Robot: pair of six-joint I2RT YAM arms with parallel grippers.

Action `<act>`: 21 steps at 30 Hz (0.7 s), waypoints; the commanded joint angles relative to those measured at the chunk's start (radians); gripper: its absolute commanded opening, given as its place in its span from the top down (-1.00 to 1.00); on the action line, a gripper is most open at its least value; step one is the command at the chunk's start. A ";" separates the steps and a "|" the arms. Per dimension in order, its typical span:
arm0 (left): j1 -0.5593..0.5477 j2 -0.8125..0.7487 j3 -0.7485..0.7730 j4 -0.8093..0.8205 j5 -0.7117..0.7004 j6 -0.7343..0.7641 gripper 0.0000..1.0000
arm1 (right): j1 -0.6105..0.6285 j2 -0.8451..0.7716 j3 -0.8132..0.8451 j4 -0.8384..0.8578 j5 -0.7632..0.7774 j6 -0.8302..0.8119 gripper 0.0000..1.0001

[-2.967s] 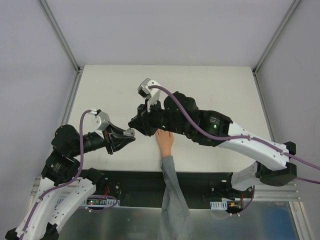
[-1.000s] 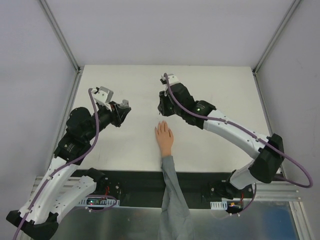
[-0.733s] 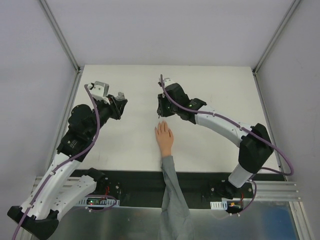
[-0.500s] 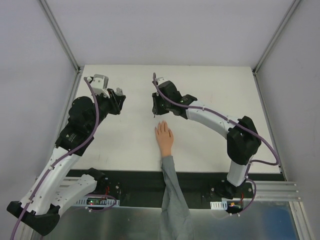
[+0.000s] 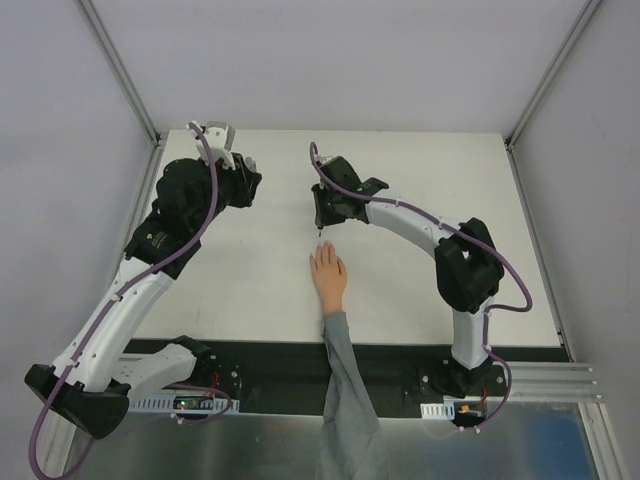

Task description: Paint the nails

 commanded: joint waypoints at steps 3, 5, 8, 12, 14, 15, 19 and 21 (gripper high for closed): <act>-0.005 0.027 0.059 0.031 0.025 0.030 1.00 | 0.005 0.037 0.041 -0.040 -0.054 0.026 0.99; -0.005 0.030 0.060 0.032 0.025 0.029 1.00 | 0.007 0.054 0.043 -0.043 -0.059 0.032 0.99; -0.005 0.032 0.065 0.034 0.026 0.030 1.00 | 0.005 0.065 0.041 -0.040 -0.040 0.018 0.99; -0.005 0.033 0.069 0.032 0.048 0.030 1.00 | -0.012 0.094 0.069 -0.046 -0.072 0.018 0.99; -0.005 0.035 0.071 0.032 0.051 0.032 1.00 | -0.010 0.099 0.078 -0.044 -0.077 0.018 0.99; -0.005 0.035 0.071 0.032 0.052 0.033 1.00 | -0.010 0.099 0.080 -0.044 -0.077 0.016 0.99; -0.005 0.038 0.069 0.031 0.058 0.032 1.00 | -0.010 0.103 0.077 -0.051 -0.071 0.021 0.99; -0.005 0.037 0.071 0.031 0.055 0.032 1.00 | -0.012 0.106 0.075 -0.052 -0.071 0.023 0.99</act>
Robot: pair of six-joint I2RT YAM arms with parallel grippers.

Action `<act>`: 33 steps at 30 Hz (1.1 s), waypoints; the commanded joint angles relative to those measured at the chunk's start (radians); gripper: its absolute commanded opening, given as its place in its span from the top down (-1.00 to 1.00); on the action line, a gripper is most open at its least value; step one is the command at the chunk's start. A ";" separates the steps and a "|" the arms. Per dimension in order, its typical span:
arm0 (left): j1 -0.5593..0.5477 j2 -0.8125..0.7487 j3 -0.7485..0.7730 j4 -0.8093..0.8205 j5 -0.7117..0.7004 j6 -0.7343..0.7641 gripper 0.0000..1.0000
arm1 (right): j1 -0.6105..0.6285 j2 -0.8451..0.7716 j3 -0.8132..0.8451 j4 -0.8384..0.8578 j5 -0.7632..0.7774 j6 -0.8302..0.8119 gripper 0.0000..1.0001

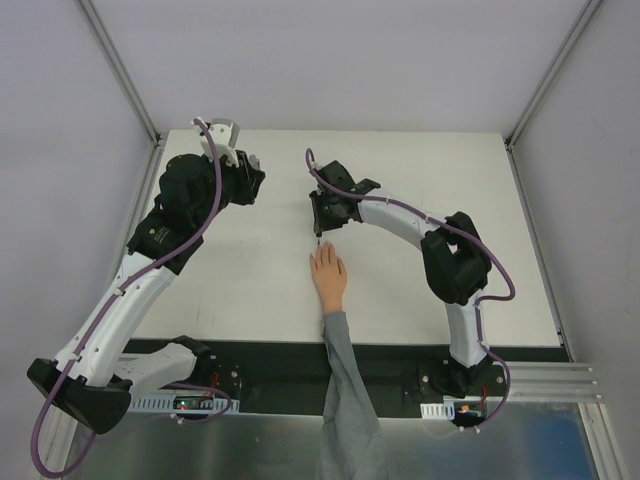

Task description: Paint the nails

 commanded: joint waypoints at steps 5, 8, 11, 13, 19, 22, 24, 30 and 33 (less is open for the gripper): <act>-0.005 0.000 0.042 0.030 0.025 0.017 1.00 | -0.006 0.020 0.057 -0.018 -0.021 0.018 0.99; -0.005 0.000 0.042 0.033 0.030 0.012 1.00 | -0.006 0.024 0.057 -0.021 -0.013 0.018 0.99; -0.005 0.000 0.042 0.030 0.030 0.014 1.00 | -0.009 0.032 0.058 -0.021 -0.010 0.019 1.00; -0.005 -0.002 0.042 0.032 0.030 0.015 1.00 | -0.011 0.038 0.063 -0.026 -0.007 0.022 0.99; -0.005 -0.004 0.041 0.025 0.027 0.015 1.00 | -0.012 0.044 0.069 -0.034 -0.002 0.027 0.99; -0.005 -0.004 0.039 0.024 0.025 0.014 1.00 | -0.015 0.047 0.068 -0.034 -0.005 0.030 0.99; -0.005 -0.004 0.039 0.024 0.028 0.012 1.00 | -0.015 0.049 0.069 -0.035 -0.005 0.028 0.99; -0.005 -0.004 0.041 0.024 0.027 0.011 1.00 | -0.015 0.054 0.075 -0.037 -0.008 0.030 0.99; -0.005 -0.005 0.041 0.022 0.027 0.011 1.00 | -0.015 0.057 0.081 -0.035 -0.012 0.028 0.99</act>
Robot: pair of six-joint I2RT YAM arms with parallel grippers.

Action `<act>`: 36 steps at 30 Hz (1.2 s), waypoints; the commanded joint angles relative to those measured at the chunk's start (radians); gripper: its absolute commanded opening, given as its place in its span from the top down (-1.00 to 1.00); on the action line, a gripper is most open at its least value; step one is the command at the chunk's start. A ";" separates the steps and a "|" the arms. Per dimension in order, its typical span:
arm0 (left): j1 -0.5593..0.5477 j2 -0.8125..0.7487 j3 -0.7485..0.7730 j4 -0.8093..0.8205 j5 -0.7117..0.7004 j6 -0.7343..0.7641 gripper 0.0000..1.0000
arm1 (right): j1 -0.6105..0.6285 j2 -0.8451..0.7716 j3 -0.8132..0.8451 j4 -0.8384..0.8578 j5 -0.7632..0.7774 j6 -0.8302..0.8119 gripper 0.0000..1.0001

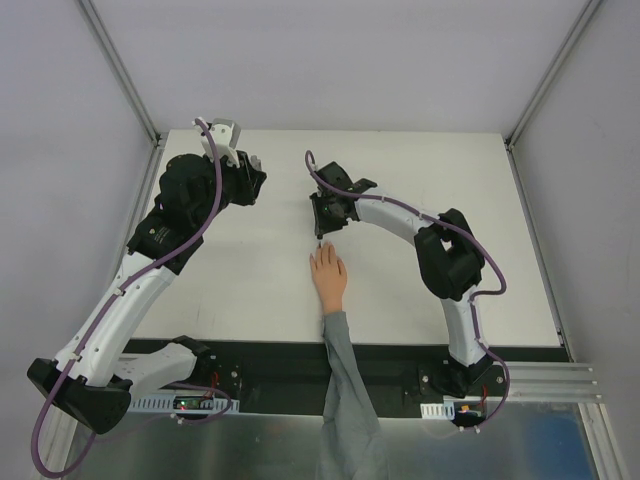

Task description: Paint the nails

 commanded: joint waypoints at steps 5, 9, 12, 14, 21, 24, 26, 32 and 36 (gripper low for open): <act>-0.005 -0.006 0.038 0.024 0.006 0.012 1.00 | -0.004 0.007 0.056 -0.011 -0.009 0.015 0.99; -0.005 -0.009 0.036 0.022 0.011 0.009 1.00 | -0.004 0.008 0.053 -0.016 -0.011 0.017 0.99; -0.005 -0.012 0.033 0.022 0.009 0.009 1.00 | -0.004 0.008 0.052 -0.024 -0.006 0.018 0.99; -0.005 -0.013 0.032 0.022 0.009 0.008 1.00 | -0.004 0.013 0.052 -0.025 -0.008 0.020 0.99; -0.005 -0.013 0.031 0.022 0.009 0.008 1.00 | -0.003 0.021 0.056 -0.025 -0.012 0.024 0.99; -0.005 -0.015 0.030 0.022 0.011 0.006 1.00 | -0.004 0.025 0.061 -0.025 -0.012 0.026 0.99; -0.005 -0.013 0.031 0.022 0.009 0.006 1.00 | -0.004 0.030 0.062 -0.028 -0.015 0.026 0.99; -0.005 -0.012 0.031 0.022 0.008 0.006 1.00 | -0.004 0.039 0.075 -0.028 -0.012 0.026 0.99; -0.005 -0.013 0.033 0.022 0.006 0.008 1.00 | -0.004 0.042 0.081 -0.033 -0.006 0.026 0.99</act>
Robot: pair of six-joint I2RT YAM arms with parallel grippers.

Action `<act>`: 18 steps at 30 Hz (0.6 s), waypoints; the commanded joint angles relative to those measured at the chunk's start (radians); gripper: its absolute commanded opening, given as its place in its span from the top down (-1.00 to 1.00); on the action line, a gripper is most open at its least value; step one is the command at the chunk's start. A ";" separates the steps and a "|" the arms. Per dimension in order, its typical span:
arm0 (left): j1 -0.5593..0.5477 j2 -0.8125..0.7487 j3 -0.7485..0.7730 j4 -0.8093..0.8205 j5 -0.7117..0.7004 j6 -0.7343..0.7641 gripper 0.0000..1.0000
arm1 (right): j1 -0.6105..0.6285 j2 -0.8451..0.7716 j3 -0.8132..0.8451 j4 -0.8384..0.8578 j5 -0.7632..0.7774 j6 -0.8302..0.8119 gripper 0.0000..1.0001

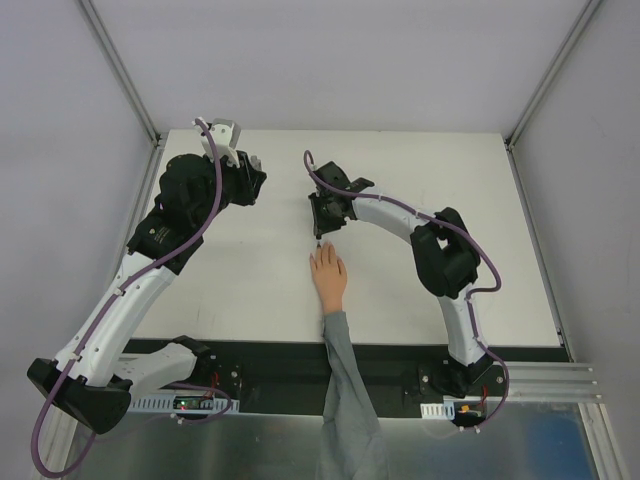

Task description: Paint the nails

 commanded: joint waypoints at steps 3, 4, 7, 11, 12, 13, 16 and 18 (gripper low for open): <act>-0.005 -0.012 0.033 0.024 0.008 0.008 1.00 | -0.004 0.012 0.048 -0.021 -0.001 0.015 0.99; -0.005 -0.013 0.032 0.024 0.006 0.010 1.00 | -0.004 0.012 0.050 -0.025 0.001 0.015 0.99; -0.005 -0.013 0.031 0.024 0.008 0.008 1.00 | -0.004 0.013 0.050 -0.028 0.007 0.017 0.99; -0.005 -0.013 0.031 0.024 0.006 0.008 1.00 | -0.006 0.016 0.051 -0.030 0.015 0.017 0.99; -0.005 -0.013 0.031 0.022 0.005 0.008 1.00 | -0.009 0.018 0.054 -0.031 0.015 0.017 0.99; -0.005 -0.010 0.031 0.022 0.005 0.008 1.00 | -0.010 0.019 0.054 -0.033 0.016 0.018 0.99; -0.005 -0.012 0.031 0.022 0.005 0.008 1.00 | -0.012 0.022 0.061 -0.033 0.019 0.017 0.99; -0.005 -0.012 0.031 0.022 0.005 0.010 1.00 | -0.015 0.025 0.065 -0.033 0.019 0.015 0.99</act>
